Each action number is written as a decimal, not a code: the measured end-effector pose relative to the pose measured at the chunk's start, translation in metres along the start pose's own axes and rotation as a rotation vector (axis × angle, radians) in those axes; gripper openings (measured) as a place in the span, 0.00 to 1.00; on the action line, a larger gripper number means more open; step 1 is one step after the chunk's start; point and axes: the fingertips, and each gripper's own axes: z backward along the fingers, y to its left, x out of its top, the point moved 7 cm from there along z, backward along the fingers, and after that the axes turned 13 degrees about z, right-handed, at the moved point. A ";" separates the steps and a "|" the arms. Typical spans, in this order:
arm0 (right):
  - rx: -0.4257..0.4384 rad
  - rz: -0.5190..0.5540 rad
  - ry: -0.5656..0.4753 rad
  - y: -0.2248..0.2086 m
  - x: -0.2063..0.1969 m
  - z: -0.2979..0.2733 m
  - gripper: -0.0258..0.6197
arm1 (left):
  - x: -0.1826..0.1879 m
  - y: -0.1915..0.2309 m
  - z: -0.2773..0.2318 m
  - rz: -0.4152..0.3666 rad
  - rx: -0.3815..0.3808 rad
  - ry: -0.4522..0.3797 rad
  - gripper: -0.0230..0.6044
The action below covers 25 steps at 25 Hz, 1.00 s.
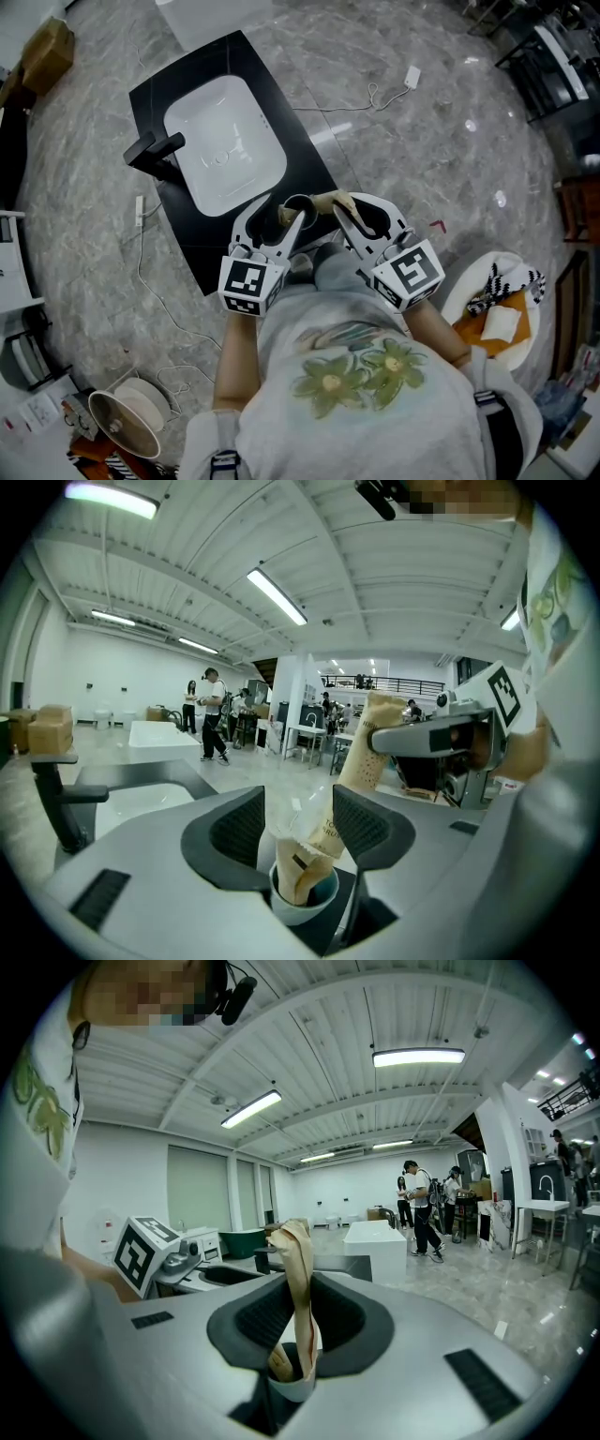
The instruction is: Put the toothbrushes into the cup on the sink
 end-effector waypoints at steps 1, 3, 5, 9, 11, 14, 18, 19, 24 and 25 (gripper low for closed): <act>0.001 0.002 -0.002 0.000 0.001 0.000 0.16 | 0.004 0.001 0.002 -0.004 0.008 -0.015 0.39; 0.002 0.005 -0.007 -0.001 0.002 -0.001 0.16 | 0.010 0.003 0.007 -0.003 0.025 -0.036 0.39; 0.002 0.005 -0.012 -0.001 0.003 -0.001 0.16 | 0.015 0.004 0.011 0.002 0.029 -0.042 0.39; -0.002 0.002 -0.024 -0.001 0.007 0.000 0.16 | 0.021 0.003 0.019 -0.007 0.039 -0.053 0.24; -0.003 0.001 -0.028 -0.002 0.009 0.000 0.16 | 0.024 0.003 0.023 -0.007 0.043 -0.068 0.12; -0.002 -0.002 -0.029 -0.002 0.010 -0.001 0.16 | 0.027 0.002 0.028 -0.012 0.039 -0.063 0.08; 0.004 -0.004 -0.022 -0.001 0.010 -0.003 0.16 | 0.027 0.004 0.033 -0.048 0.076 -0.047 0.07; 0.005 -0.003 -0.023 0.000 0.010 -0.003 0.16 | 0.028 0.004 0.034 -0.048 0.080 -0.050 0.07; 0.019 -0.003 -0.016 0.001 0.009 -0.005 0.16 | 0.028 0.009 0.038 -0.028 0.090 -0.053 0.07; 0.021 -0.001 -0.018 0.001 0.009 -0.006 0.16 | 0.027 0.010 0.038 -0.028 0.093 -0.052 0.07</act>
